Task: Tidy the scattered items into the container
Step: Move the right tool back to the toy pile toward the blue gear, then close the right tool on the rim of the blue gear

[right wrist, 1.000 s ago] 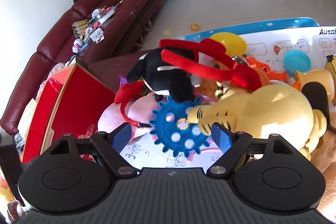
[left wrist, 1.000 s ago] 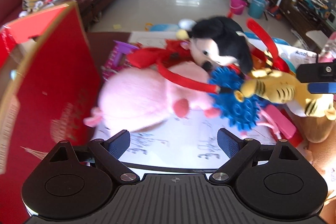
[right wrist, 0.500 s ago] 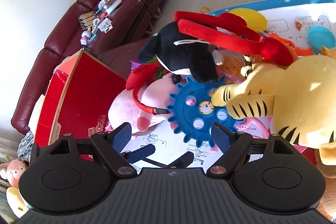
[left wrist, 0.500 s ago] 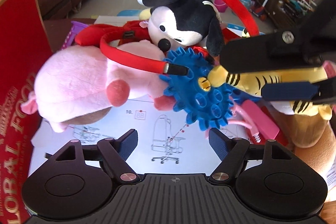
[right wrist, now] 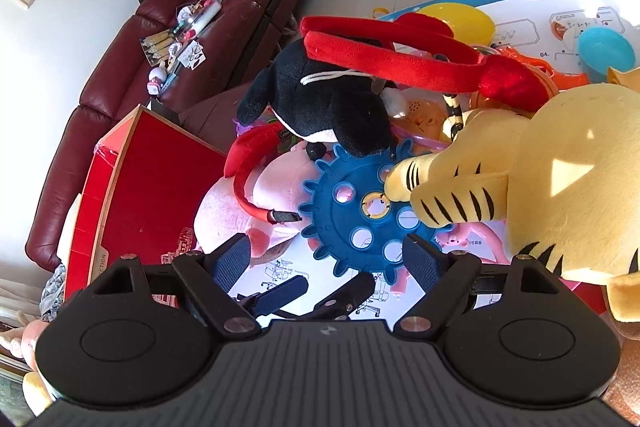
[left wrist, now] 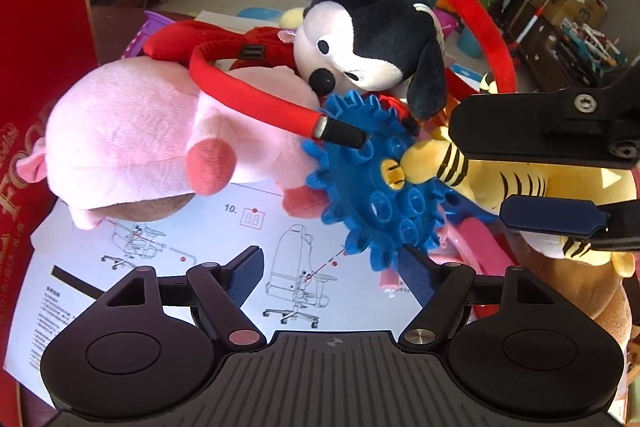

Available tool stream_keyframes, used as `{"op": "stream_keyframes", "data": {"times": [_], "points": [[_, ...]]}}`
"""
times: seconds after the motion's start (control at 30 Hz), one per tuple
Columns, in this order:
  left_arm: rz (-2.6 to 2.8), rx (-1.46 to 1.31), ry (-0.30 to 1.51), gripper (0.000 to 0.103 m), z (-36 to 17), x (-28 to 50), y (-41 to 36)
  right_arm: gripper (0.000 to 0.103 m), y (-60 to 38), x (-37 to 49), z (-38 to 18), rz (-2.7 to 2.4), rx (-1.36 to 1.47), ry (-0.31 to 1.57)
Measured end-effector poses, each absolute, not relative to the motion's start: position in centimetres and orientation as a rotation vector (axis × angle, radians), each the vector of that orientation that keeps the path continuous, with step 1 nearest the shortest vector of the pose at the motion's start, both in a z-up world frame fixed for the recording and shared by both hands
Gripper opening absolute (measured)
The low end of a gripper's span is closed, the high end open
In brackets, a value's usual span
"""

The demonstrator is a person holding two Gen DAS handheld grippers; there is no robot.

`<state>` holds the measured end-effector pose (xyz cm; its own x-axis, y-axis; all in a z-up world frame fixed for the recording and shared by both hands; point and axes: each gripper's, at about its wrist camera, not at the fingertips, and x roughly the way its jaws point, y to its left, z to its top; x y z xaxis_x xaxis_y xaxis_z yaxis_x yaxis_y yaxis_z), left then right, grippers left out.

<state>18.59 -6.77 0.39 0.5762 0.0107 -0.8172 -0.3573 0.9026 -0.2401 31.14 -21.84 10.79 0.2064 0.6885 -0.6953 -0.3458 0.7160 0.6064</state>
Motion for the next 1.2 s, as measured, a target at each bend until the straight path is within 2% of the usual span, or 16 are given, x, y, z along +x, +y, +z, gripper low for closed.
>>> {"op": "stream_keyframes", "data": {"times": [0.2,0.23,0.27,0.3,0.33,0.83,1.2], "points": [[0.221,-0.443,0.940,0.084,-0.7,20.3,-6.8,0.086,-22.0,31.3,10.7,0.742,0.347,1.156],[0.215,-0.450,0.938,0.077,-0.9,20.6,-6.8,0.086,-21.9,31.3,10.5,0.742,0.346,1.161],[0.192,-0.453,0.933,0.052,-1.0,20.8,-6.8,0.086,-21.8,31.3,10.4,0.744,0.346,1.167],[0.161,-0.466,0.932,0.040,-1.1,20.9,-6.5,0.086,-21.7,31.3,10.2,0.745,0.351,1.171],[0.145,-0.473,0.938,0.034,-1.1,20.9,-6.3,0.086,-21.7,31.4,10.1,0.748,0.357,1.176],[0.113,-0.303,0.904,0.029,-0.8,17.2,-5.5,0.085,-18.4,32.9,9.2,0.767,0.382,1.245],[0.104,-0.130,0.879,0.027,-0.4,16.8,-7.9,0.085,-15.6,31.7,8.7,0.754,0.204,1.255]]}}
